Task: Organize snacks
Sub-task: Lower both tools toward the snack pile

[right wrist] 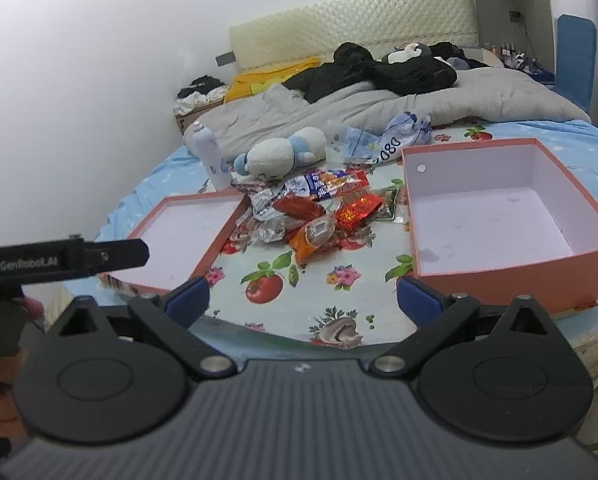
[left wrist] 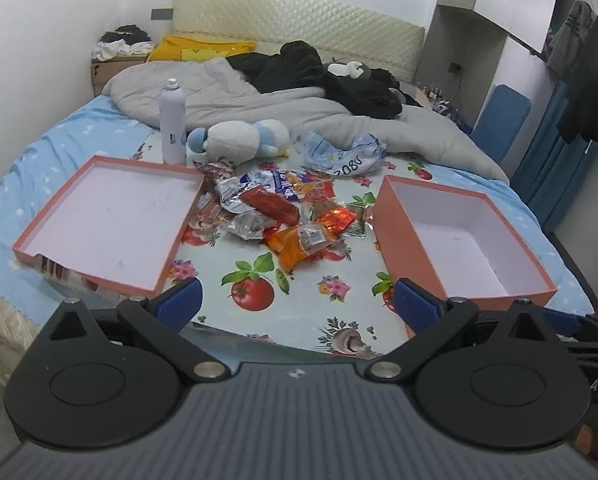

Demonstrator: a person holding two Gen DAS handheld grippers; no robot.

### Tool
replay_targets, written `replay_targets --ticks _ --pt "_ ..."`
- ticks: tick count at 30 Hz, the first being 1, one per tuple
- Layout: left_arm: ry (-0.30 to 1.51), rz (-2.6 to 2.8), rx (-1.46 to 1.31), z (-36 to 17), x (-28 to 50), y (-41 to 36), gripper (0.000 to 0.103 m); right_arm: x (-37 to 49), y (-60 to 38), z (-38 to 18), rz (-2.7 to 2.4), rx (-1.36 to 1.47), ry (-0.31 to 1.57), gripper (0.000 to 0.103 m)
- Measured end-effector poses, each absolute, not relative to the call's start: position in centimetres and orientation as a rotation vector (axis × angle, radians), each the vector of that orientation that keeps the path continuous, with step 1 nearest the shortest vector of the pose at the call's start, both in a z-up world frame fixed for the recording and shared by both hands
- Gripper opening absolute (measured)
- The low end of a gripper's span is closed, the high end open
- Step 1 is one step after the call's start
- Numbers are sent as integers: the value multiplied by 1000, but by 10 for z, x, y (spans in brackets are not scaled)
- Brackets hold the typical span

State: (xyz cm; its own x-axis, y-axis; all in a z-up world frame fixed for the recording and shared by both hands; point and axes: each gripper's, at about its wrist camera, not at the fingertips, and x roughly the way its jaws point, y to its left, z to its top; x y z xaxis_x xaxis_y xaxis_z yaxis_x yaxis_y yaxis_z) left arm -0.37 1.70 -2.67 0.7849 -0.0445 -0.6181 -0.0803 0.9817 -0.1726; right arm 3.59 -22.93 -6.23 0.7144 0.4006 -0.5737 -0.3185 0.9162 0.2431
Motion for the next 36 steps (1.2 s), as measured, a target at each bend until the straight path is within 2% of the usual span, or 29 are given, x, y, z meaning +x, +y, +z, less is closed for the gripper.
replay_targets --ticks 7,12,20,27,36 --pt "686 32 -219 -41 9 27 103 45 -230 -70 397 134 676 99" --pt "700 7 -226 -48 27 30 103 59 -221 -80 417 124 703 89" --pt "723 -8 -211 -60 66 36 103 83 -210 -89 433 94 711 87" --pt "742 -35 -213 -81 109 44 102 116 -190 -106 455 55 743 79" --pt "806 -42 -161 -122 192 58 101 185 -166 -138 495 48 767 81"
